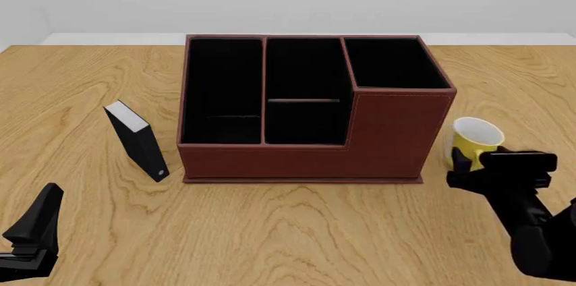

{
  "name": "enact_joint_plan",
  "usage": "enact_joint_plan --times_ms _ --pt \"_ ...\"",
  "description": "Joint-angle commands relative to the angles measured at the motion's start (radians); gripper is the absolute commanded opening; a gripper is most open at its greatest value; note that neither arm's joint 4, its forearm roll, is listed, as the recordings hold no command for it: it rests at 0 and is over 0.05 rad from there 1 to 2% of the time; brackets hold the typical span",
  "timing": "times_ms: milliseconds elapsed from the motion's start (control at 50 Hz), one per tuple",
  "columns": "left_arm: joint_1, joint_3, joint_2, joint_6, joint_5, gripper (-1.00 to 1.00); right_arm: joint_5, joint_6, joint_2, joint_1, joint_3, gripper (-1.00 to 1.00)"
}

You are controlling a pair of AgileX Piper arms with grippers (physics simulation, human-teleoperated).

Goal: Pick up the yellow and white mug and place it to the right of the caddy.

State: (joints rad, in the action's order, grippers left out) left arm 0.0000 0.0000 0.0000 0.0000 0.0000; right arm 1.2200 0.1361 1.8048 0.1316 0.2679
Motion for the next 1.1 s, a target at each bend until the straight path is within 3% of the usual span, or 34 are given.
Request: enact_joint_plan --times_ms 20,600,1100 --pt "0.000 0.000 0.000 0.000 0.000 1.00 0.000 -0.008 0.019 0.020 -0.017 1.00" --pt "0.000 0.000 0.000 0.000 0.000 1.00 0.000 -0.013 0.007 0.016 -0.024 1.00" --pt "0.000 0.000 0.000 0.000 0.000 1.00 0.000 0.001 -0.221 0.025 -0.197 1.00"
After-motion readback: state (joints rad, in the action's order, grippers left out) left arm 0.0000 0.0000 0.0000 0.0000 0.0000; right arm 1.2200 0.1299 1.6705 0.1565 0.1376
